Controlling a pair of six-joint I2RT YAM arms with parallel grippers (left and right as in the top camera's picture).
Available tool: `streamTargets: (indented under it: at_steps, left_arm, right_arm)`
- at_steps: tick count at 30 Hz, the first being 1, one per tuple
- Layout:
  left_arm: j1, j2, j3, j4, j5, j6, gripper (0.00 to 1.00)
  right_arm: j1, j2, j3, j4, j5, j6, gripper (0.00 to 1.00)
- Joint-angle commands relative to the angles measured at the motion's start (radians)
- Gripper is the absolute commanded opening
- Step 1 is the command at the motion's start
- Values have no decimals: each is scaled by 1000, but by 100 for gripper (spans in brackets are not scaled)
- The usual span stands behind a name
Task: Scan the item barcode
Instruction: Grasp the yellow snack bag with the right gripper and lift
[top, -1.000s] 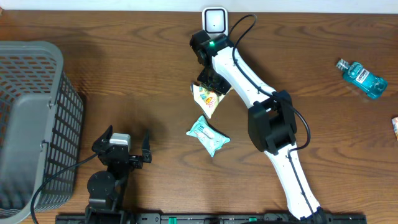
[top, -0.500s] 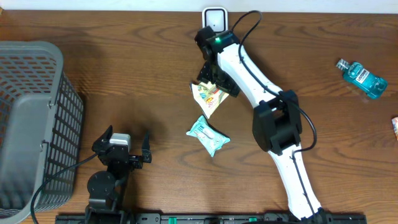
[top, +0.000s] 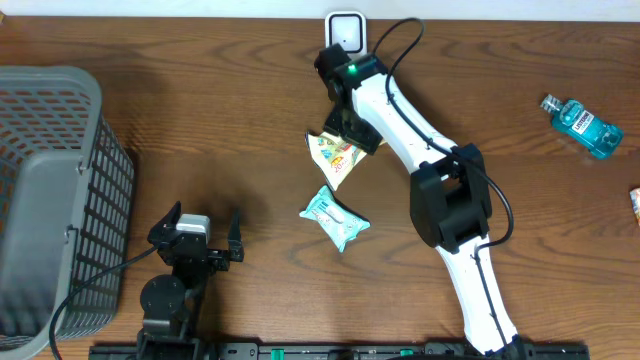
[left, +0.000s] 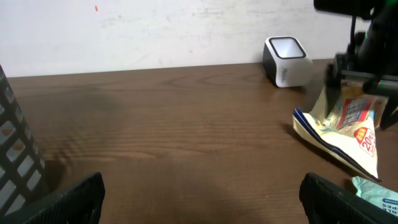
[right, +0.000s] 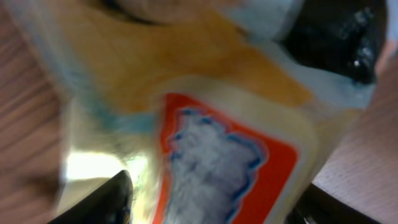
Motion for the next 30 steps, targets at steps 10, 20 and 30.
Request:
streamTargets:
  at_steps: [10, 20, 30]
  left_arm:
    - [3, -3, -16, -33, 14, -2, 100]
    - [3, -3, -16, -33, 14, -2, 100]
    - [3, -3, -16, -33, 14, -2, 100]
  right_arm:
    - [-65, -84, -56, 11, -230, -112, 1]
    - [-157, -198, -56, -224, -928, -543, 10]
    - [-200, -200, -57, -449, -1054, -543, 1]
